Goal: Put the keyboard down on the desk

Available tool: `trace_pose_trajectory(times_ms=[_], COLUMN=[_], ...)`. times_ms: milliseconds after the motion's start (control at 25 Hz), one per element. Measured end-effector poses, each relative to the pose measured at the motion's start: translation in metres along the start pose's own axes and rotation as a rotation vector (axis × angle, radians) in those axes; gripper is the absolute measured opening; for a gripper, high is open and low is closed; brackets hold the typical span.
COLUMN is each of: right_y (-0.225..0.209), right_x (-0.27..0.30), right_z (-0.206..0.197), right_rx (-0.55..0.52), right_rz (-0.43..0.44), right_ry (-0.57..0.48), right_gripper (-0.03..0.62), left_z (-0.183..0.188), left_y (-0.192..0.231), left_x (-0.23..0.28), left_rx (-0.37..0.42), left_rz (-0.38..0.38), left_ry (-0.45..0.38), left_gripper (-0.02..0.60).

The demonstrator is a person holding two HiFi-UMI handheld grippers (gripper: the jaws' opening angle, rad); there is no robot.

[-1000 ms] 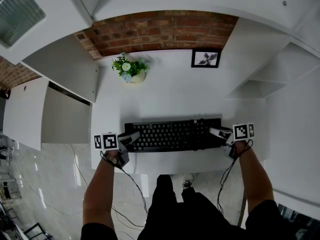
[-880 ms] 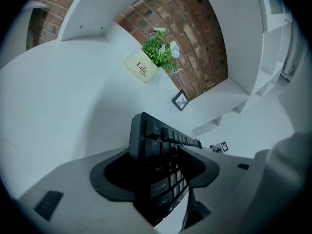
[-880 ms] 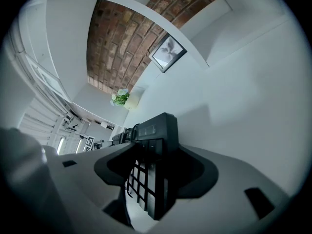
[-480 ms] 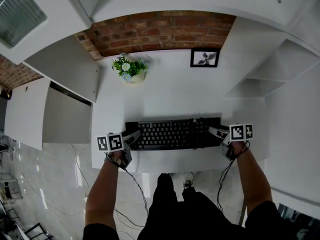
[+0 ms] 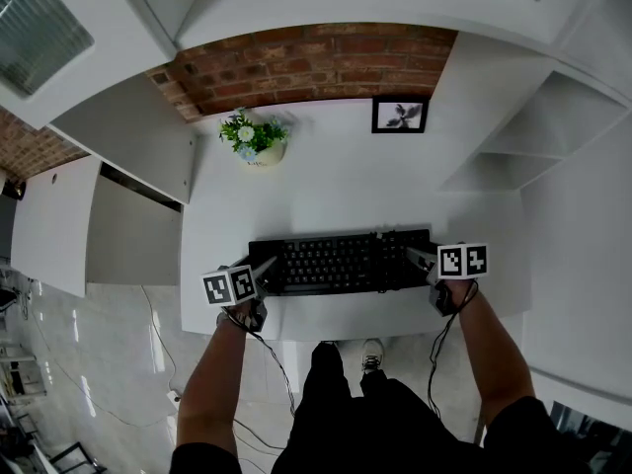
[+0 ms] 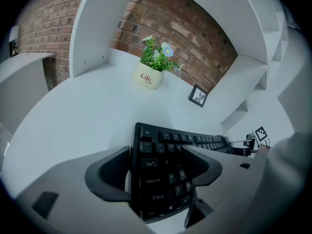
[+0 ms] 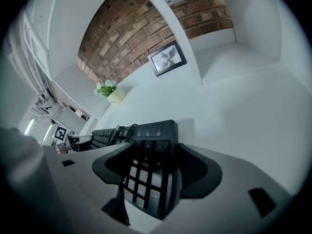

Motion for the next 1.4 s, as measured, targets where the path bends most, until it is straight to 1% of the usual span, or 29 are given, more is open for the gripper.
trace_pose_trajectory(times_ms=[80, 160, 240, 480, 760, 960, 1400], right_y=[0.000, 0.000, 0.002, 0.005, 0.006, 0.008, 0.025], right_x=[0.000, 0.001, -0.001, -0.004, -0.008, -0.015, -0.039], right_z=[0.001, 0.002, 0.003, 0.004, 0.000, 0.000, 0.010], right_rx=[-0.024, -0.037, -0.044, -0.077, -0.093, -0.146, -0.249], right_rz=[-0.026, -0.038, -0.048, -0.070, -0.078, -0.100, -0.128], right_ry=[0.004, 0.005, 0.006, -0.001, 0.001, 0.004, -0.078], right_gripper=[0.271, 0.272, 0.272, 0.272, 0.272, 0.272, 0.268], left_z=[0.001, 0.003, 0.005, 0.003, 0.003, -0.001, -0.015], left_y=[-0.002, -0.004, -0.005, -0.005, -0.010, -0.018, -0.047], left_x=[-0.002, -0.003, -0.005, -0.009, -0.021, -0.029, -0.049], left_rx=[0.031, 0.083, 0.106, 0.099, 0.121, 0.133, 0.166], left_rz=[0.026, 0.048, 0.056, 0.069, 0.082, 0.072, 0.028], left_ry=[-0.018, -0.035, -0.044, -0.052, -0.091, -0.110, -0.157], left_gripper=[0.325, 0.325, 0.325, 0.325, 0.325, 0.324, 0.322])
Point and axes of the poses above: the fingertips, and each gripper's own axes: x forward along the fingers, y to its left, z out of its top, the point moved 2 cm from there along -x, backward along the fingers, and after that the axes turned 15 degrees about -x, right-handed, at the moved point
